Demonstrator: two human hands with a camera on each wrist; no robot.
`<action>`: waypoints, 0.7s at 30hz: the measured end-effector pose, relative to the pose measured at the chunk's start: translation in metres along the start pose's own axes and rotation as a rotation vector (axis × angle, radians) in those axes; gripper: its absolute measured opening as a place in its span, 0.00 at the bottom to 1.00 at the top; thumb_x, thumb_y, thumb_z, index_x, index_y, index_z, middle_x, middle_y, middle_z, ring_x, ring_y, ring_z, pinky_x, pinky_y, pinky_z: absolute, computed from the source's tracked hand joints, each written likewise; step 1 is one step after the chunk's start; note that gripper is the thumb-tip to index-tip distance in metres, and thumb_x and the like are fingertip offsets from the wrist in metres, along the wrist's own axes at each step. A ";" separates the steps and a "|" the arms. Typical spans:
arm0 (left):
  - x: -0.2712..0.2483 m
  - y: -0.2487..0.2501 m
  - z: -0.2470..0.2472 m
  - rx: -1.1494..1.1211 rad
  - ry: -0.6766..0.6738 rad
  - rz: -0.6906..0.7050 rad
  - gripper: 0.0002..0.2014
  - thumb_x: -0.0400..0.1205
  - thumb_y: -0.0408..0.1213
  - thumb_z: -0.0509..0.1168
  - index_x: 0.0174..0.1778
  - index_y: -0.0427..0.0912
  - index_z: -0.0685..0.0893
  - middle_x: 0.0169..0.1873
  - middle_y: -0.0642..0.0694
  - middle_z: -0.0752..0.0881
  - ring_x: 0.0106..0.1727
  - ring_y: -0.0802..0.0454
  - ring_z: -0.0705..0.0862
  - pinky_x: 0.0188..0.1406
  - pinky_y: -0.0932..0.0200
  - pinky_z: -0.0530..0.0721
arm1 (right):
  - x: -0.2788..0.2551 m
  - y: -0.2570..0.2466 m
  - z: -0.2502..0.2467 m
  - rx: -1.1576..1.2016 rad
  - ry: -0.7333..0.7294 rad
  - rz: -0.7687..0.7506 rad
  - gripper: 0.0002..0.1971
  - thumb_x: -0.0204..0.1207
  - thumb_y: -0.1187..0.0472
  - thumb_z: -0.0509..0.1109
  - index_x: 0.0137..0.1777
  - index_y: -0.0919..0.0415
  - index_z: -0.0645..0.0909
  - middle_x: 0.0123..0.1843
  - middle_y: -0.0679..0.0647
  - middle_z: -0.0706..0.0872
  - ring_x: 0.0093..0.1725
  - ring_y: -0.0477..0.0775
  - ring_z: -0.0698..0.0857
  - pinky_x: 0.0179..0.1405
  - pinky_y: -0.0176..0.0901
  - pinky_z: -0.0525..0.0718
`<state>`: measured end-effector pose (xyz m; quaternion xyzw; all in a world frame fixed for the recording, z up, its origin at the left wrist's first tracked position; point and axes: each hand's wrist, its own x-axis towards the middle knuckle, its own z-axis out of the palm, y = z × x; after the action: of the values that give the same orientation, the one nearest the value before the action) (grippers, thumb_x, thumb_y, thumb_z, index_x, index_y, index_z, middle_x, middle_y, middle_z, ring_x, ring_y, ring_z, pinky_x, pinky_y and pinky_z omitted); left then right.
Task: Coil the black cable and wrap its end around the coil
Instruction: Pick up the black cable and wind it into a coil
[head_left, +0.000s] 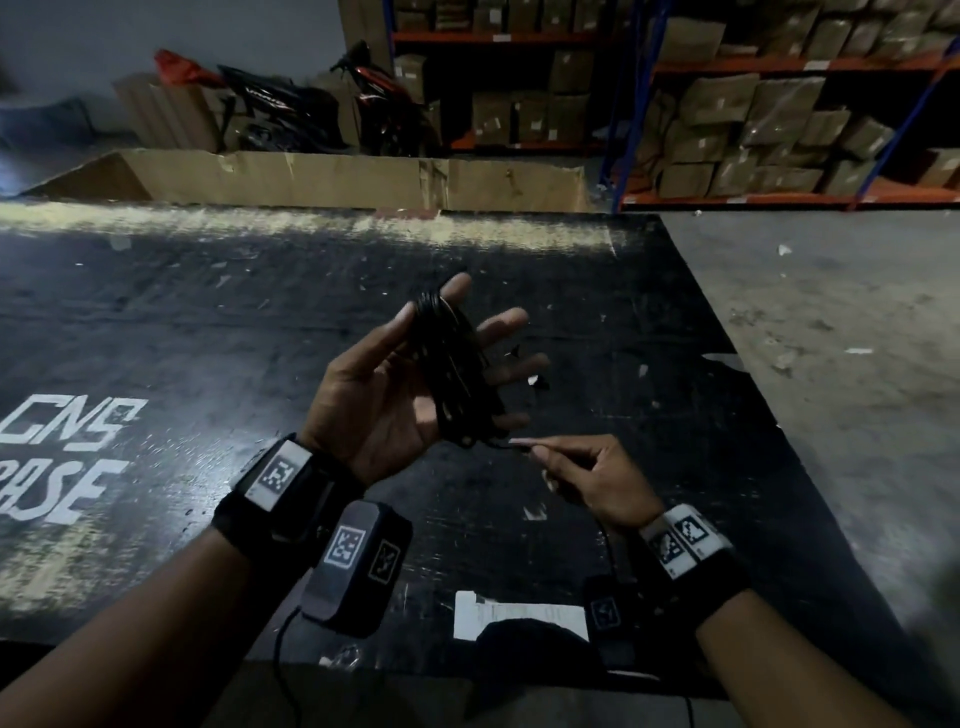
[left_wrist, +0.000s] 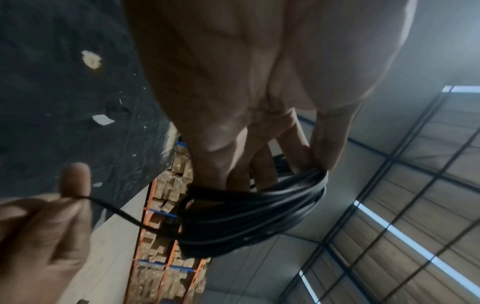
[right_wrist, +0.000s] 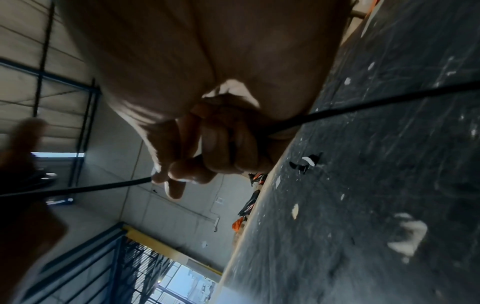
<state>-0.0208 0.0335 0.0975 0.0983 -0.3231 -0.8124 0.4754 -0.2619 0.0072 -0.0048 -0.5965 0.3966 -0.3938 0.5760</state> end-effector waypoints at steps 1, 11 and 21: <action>-0.003 -0.003 0.001 0.010 -0.022 -0.054 0.22 0.91 0.48 0.56 0.80 0.49 0.79 0.83 0.32 0.76 0.85 0.20 0.63 0.78 0.15 0.66 | 0.005 -0.001 -0.005 -0.063 0.006 -0.013 0.10 0.81 0.69 0.70 0.54 0.58 0.92 0.23 0.47 0.84 0.21 0.39 0.76 0.21 0.27 0.71; -0.022 -0.057 -0.013 0.549 0.287 -0.336 0.15 0.91 0.32 0.59 0.55 0.27 0.90 0.75 0.41 0.87 0.76 0.47 0.85 0.59 0.58 0.89 | 0.054 -0.085 -0.011 -1.003 -0.187 -0.225 0.08 0.72 0.49 0.81 0.43 0.52 0.94 0.40 0.45 0.95 0.41 0.42 0.91 0.45 0.48 0.91; -0.004 -0.057 -0.033 0.609 0.558 -0.051 0.23 0.91 0.46 0.62 0.59 0.26 0.88 0.40 0.25 0.79 0.32 0.45 0.80 0.28 0.57 0.70 | 0.029 -0.096 0.026 -1.016 -0.068 -0.344 0.12 0.81 0.58 0.68 0.56 0.56 0.92 0.49 0.52 0.96 0.47 0.50 0.92 0.50 0.48 0.90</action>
<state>-0.0440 0.0419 0.0359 0.4590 -0.4049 -0.6333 0.4735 -0.2248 -0.0082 0.0912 -0.8690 0.4147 -0.2215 0.1545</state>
